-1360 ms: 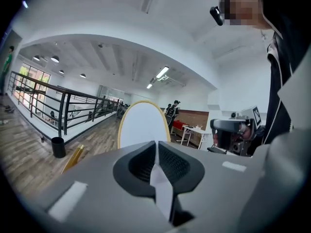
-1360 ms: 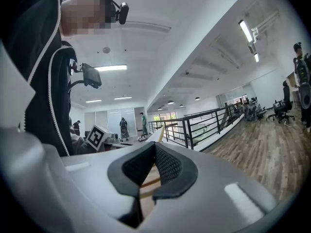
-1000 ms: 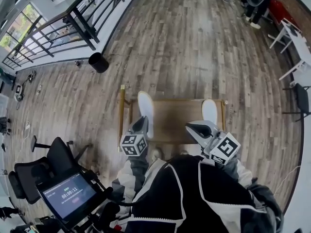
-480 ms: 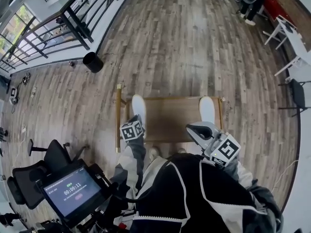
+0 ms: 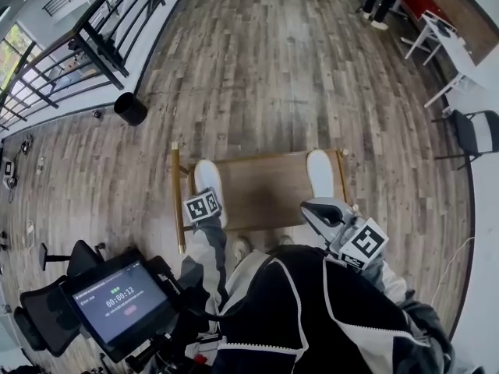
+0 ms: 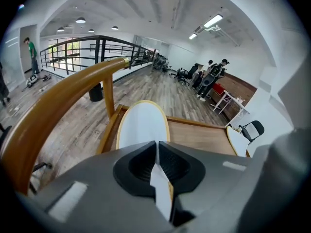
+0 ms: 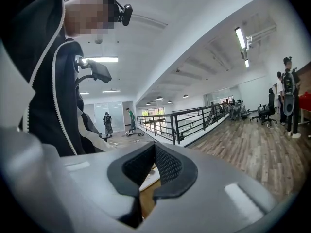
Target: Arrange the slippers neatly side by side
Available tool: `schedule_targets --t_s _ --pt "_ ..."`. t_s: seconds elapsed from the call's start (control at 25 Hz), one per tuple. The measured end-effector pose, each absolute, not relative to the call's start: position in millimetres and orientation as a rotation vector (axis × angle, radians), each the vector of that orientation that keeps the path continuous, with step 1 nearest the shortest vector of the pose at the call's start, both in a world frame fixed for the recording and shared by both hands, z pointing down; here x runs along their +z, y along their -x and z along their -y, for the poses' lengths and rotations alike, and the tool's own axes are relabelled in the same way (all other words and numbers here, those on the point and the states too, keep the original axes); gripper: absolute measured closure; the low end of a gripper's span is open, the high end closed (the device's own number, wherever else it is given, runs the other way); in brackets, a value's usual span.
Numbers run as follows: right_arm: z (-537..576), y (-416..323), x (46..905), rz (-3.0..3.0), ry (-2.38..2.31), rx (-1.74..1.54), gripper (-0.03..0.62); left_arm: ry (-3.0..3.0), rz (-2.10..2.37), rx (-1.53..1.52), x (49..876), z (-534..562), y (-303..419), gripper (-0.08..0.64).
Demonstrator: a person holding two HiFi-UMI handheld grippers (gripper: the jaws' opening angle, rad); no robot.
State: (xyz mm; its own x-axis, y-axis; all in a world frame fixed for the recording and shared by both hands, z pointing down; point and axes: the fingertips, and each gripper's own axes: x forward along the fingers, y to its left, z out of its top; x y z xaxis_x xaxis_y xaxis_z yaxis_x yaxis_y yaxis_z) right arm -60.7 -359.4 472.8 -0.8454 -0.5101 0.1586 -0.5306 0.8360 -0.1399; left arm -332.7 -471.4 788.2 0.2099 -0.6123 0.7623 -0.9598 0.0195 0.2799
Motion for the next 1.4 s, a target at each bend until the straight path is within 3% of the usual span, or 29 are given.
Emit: schedule_targets --t_s 0.28,0.48,0.72,1.04,1.4 --pt "351 58 473 2.882 -0.850 0.274 0.588 -1.685 1.436 0.628 802 461 325 0.524" --pt "351 58 473 2.883 -0.857 0.278 0.588 -1.675 1.421 0.642 806 459 327 0.329" --pt "357 58 478 2.882 -0.852 0.284 0.588 -1.742 1.434 0.590 789 471 321 0.293" --pt "376 50 490 2.885 -0.865 0.329 0.588 -2.067 1.381 0.137 646 500 249 0.391" --pt "369 58 477 2.923 -0.863 0.388 0.588 -2.637 1.058 -0.046 486 409 151 0.518"
